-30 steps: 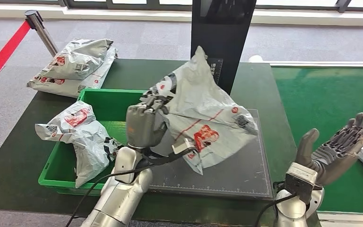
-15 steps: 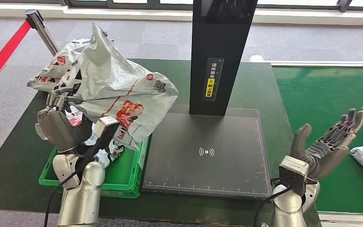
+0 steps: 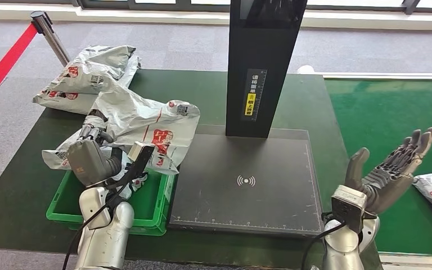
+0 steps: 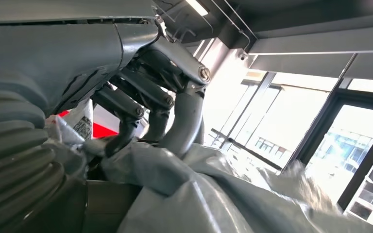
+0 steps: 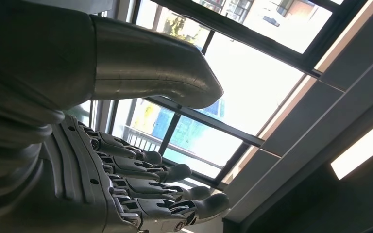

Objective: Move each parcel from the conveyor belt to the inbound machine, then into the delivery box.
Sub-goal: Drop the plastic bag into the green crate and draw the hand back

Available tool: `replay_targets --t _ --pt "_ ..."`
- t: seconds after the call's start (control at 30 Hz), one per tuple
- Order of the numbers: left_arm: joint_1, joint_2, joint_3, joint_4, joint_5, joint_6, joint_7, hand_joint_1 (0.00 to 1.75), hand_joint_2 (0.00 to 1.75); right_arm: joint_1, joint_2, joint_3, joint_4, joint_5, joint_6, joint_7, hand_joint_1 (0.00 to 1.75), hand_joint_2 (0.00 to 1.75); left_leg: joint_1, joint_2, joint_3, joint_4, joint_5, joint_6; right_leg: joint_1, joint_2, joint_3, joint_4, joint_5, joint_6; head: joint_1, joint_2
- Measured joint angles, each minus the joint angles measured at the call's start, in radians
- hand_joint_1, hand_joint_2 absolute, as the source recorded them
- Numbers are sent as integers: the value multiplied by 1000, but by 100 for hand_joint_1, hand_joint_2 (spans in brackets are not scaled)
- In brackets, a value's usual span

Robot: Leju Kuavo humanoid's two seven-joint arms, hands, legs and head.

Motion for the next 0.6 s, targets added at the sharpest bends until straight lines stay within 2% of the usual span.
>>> replay_targets --t 0.37,0.6 --pt "-1 -1 0 39 -60 0 77 0 0 -7 0 0 16 2 0 0 0 175 0 0 0 0 0 0 0 0 0 0 0 0 0 0" --pt "-2 -1 0 55 -66 0 92 0 0 -7 0 0 16 5 0 0 0 175 0 0 0 0 0 0 0 0 0 0 0 0 0 0"
